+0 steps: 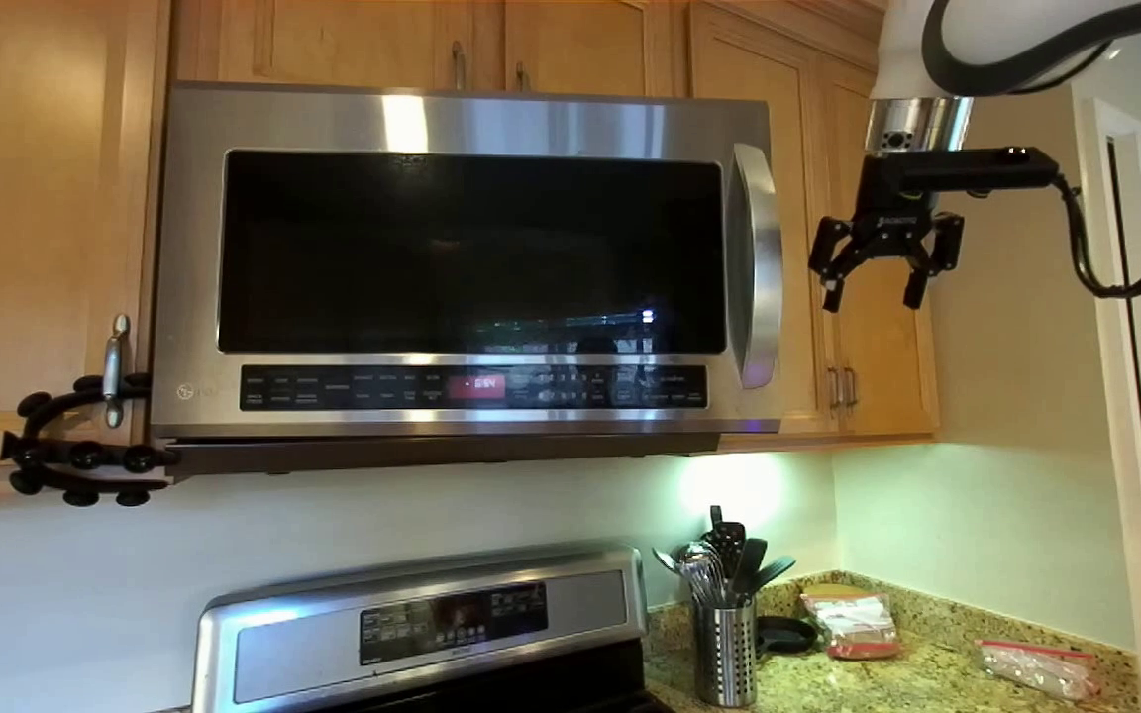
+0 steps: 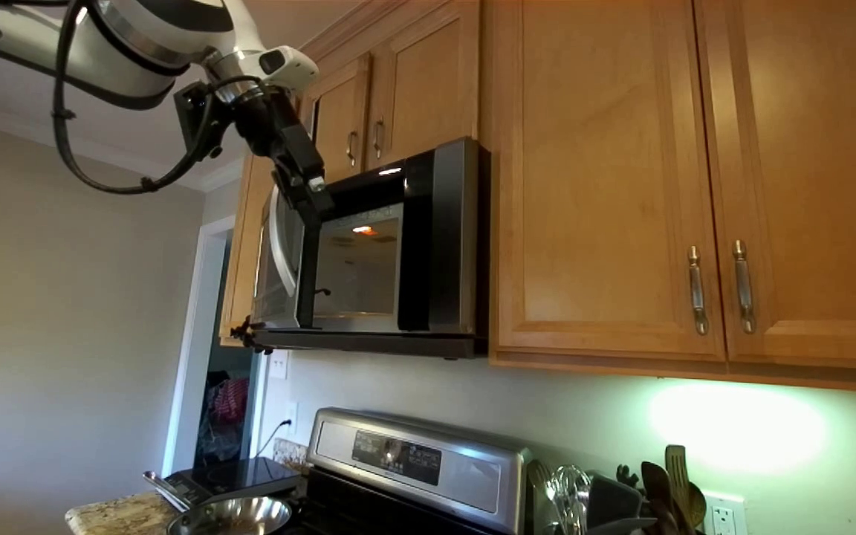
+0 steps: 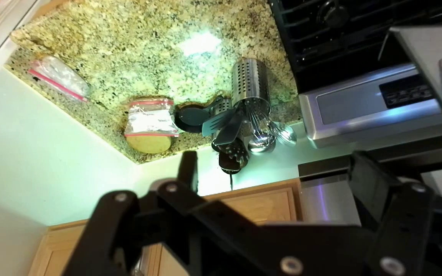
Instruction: Open the microwave door
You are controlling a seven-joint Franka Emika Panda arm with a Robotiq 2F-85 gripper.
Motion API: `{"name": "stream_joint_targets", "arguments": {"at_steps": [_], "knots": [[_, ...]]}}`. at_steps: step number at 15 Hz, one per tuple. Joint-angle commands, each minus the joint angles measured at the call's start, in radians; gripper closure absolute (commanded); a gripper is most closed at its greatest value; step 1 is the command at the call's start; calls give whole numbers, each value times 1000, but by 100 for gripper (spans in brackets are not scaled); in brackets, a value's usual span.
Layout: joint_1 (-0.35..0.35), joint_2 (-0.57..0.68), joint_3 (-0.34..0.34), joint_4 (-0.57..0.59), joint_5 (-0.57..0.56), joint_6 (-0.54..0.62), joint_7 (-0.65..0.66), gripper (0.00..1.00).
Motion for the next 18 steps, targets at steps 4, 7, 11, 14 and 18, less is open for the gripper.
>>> {"name": "stream_joint_targets", "arguments": {"at_steps": [4, 7, 11, 14, 18], "knots": [[9, 85, -162, -50, 79, 324, -215, 0], [28, 168, -218, -36, 169, 447, -332, 0], [62, 280, -241, 3, 294, 485, -480, 0], [83, 324, -225, 17, 339, 449, -545, 0], [108, 349, -196, 17, 346, 426, -585, 0]]}}
